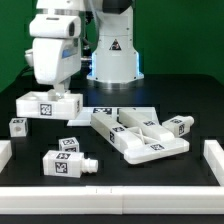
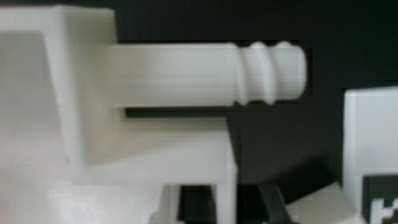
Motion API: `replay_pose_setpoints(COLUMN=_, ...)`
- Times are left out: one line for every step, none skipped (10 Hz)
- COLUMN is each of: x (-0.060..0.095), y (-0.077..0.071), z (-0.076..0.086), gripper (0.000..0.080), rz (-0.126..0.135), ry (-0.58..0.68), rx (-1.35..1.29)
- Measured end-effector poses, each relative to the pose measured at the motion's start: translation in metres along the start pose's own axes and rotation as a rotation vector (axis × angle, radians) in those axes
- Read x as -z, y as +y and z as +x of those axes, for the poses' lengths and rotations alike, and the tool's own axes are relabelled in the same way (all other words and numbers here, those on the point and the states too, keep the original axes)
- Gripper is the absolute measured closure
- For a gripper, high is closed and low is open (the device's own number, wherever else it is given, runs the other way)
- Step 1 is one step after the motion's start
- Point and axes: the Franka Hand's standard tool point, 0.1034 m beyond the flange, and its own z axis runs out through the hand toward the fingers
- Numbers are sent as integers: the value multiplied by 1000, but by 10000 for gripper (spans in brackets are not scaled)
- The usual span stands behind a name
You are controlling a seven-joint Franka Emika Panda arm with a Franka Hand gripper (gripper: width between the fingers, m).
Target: Assemble chair
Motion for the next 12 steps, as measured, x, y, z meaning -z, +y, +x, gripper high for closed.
replay_pose_setpoints(x=-1, y=-1, z=-1, gripper=774, rz=4, ry=0, rx=4)
replay_pose_setpoints(x=-2, y=-2, z=-1, gripper=774, rz=6, ry=0, rx=3)
replay_pose_setpoints(x=-2, y=-1, z=1, gripper=774, rz=5, ry=0, rx=1)
replay_pose_setpoints(x=2, y=9, z=15, gripper=774, rz=-29, ry=3, rx=41)
replay_pose_setpoints(x=3, y=26, z=34, gripper=774, rz=-43, ry=7, rx=102)
replay_pose_setpoints(x=0, y=46, z=58, gripper=774, rz=-56, ry=9, rx=136)
replay_pose_setpoints(x=-3, y=53, z=82, gripper=774, rz=-96, ry=15, rx=231)
replay_pose_setpoints(x=-8, y=38, z=67, gripper=774, rz=-75, ry=10, rx=225)
replay_pose_setpoints(x=-8, y=38, z=61, gripper=774, rz=-64, ry=6, rx=191)
replay_pose_setpoints(x=-8, y=40, z=65, gripper=774, rz=-67, ry=8, rx=199)
replay_pose_setpoints(x=-9, y=38, z=64, gripper=774, rz=-64, ry=7, rx=197)
replay_pose_setpoints(x=-10, y=37, z=65, gripper=774, rz=-61, ry=8, rx=195)
